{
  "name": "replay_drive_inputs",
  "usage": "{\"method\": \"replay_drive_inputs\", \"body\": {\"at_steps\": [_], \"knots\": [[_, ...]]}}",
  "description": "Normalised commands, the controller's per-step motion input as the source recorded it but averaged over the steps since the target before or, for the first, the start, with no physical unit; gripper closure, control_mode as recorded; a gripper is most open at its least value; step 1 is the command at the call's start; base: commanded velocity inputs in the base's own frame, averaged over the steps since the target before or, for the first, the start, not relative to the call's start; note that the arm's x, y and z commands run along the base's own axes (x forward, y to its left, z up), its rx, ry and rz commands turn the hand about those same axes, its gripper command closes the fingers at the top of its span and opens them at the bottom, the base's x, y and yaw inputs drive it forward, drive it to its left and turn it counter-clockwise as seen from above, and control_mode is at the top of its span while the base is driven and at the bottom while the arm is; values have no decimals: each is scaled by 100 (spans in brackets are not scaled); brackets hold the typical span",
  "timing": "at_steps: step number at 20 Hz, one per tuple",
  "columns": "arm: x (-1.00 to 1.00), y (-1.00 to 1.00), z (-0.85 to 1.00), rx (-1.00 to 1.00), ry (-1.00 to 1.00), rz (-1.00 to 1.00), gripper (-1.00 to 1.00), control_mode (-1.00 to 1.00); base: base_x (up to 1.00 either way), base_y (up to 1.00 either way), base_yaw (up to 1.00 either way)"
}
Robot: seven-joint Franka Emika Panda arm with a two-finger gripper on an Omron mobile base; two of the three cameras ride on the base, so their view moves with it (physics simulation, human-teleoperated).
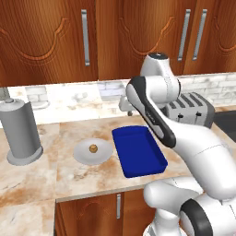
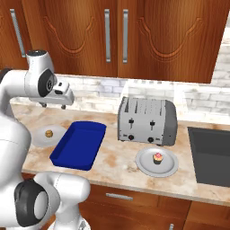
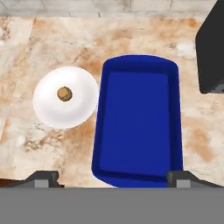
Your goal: Move the dessert items from the plates to the tray.
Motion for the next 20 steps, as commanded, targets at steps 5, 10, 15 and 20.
{"method": "replay_drive_inputs", "body": {"at_steps": [5, 10, 15, 20], "knots": [[-18, 88, -25, 15, 2, 0, -100, -100, 0, 0, 0], [-10, 57, -48, 19, 2, 0, -100, -100, 0, 0, 0], [0, 43, -41, 8, 0, 0, -100, -100, 0, 0, 0], [11, 35, -36, 0, 0, 0, -100, -100, 0, 0, 0]]}}
